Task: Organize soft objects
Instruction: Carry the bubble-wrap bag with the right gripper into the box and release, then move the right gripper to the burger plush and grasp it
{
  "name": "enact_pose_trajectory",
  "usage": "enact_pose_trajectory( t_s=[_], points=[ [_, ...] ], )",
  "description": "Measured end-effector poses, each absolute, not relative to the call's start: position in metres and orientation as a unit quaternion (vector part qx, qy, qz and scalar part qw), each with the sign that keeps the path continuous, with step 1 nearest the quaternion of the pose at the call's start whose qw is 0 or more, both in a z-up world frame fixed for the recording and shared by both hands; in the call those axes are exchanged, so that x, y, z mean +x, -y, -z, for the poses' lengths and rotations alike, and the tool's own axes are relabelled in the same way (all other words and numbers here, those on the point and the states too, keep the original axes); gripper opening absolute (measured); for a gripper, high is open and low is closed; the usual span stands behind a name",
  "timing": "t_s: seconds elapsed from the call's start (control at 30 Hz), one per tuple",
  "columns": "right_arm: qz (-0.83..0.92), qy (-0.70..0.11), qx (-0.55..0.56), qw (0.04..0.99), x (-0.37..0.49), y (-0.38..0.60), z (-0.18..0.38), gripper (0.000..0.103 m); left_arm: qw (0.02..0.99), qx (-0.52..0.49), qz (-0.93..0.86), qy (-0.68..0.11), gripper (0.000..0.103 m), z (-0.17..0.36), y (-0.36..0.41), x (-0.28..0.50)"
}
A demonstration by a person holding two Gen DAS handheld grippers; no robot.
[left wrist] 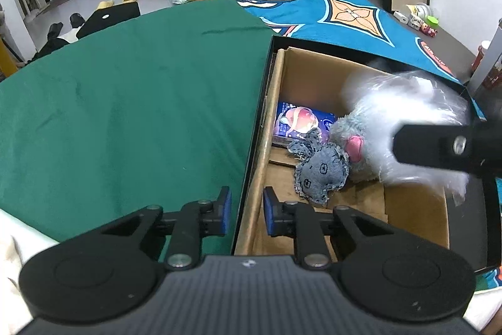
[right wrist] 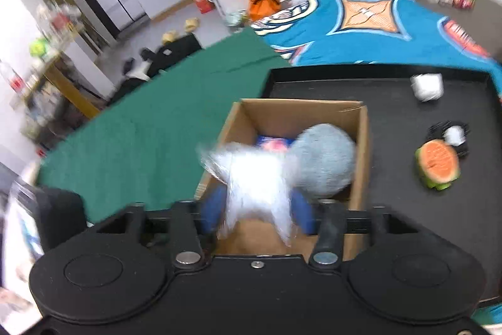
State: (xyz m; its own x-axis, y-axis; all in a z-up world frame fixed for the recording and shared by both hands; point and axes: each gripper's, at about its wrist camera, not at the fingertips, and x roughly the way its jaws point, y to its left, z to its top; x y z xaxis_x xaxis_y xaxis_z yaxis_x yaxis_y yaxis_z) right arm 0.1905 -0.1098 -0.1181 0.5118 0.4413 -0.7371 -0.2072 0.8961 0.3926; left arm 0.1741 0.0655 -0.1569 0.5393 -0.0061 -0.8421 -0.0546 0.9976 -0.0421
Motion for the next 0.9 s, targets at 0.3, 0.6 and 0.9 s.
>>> enact_pose_trajectory(
  t_s=[0.3, 0.6, 0.9],
  points=[
    [-0.185, -0.454, 0.109, 0.865, 0.187, 0.114, 0.111, 0.069, 0.877, -0.035, -0.011, -0.479, 0.021, 0.157, -0.069, 0.173],
    [-0.167, -0.461, 0.05, 0.87, 0.187, 0.134, 0.109, 0.069, 0.878, -0.022, -0.019, -0.478, 0.024, 0.156, -0.065, 0.173],
    [-0.163, -0.458, 0.03, 0.874, 0.191, 0.161, 0.105, 0.076, 0.883, -0.003, -0.033, -0.469, 0.053, 0.151, -0.059, 0.17]
  ],
)
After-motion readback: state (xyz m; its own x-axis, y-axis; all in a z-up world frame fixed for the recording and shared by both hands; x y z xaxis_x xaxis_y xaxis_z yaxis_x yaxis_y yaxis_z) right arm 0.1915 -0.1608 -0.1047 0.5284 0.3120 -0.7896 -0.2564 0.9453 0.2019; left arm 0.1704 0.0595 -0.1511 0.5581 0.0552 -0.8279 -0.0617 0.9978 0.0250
